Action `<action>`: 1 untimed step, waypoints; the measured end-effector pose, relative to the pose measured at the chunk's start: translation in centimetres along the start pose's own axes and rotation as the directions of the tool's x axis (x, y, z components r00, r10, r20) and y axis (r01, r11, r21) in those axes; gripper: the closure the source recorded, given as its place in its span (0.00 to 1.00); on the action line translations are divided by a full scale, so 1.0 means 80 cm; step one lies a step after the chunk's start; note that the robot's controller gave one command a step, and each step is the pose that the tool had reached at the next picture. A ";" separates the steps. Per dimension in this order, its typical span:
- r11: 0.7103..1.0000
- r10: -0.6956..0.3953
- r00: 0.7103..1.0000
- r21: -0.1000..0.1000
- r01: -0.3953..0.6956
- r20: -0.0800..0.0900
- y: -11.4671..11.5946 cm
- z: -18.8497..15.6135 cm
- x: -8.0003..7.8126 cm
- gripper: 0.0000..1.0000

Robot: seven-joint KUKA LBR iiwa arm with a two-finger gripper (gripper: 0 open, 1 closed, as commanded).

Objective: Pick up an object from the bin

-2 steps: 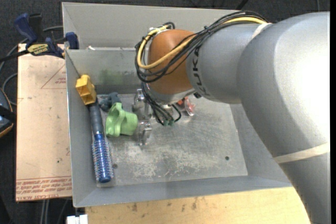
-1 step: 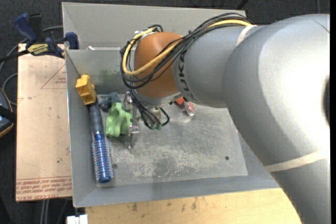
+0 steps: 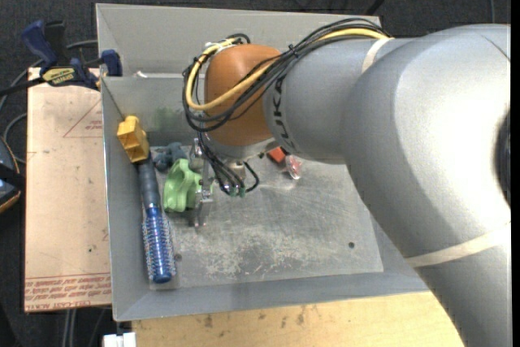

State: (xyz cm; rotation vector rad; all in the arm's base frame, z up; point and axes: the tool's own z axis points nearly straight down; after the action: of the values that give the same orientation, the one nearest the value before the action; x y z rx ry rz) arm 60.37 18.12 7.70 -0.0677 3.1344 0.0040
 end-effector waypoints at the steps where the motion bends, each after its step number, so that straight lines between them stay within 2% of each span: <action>1: 1.000 0.001 1.000 -0.001 -0.001 0.003 0.000 -0.002 -0.001 1.00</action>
Offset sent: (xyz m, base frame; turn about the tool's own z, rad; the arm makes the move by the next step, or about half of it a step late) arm 0.0000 0.0000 0.0000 0.0000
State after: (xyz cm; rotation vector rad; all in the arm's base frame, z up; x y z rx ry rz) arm 60.45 18.15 7.85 -0.0666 3.1319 0.0057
